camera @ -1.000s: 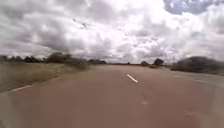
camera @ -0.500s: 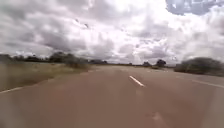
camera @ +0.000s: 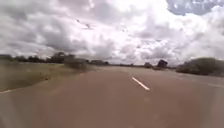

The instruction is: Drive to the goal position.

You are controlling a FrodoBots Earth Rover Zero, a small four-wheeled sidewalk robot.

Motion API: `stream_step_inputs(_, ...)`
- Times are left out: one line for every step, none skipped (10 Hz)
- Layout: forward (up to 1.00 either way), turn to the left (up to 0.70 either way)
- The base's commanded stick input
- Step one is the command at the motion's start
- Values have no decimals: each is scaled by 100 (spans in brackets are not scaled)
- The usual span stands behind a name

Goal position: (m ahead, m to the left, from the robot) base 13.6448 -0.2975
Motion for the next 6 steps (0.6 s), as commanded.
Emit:
stream_step_inputs(100,0)
stream_step_inputs(100,0)
stream_step_inputs(100,0)
stream_step_inputs(100,0)
stream_step_inputs(100,0)
stream_step_inputs(100,0)
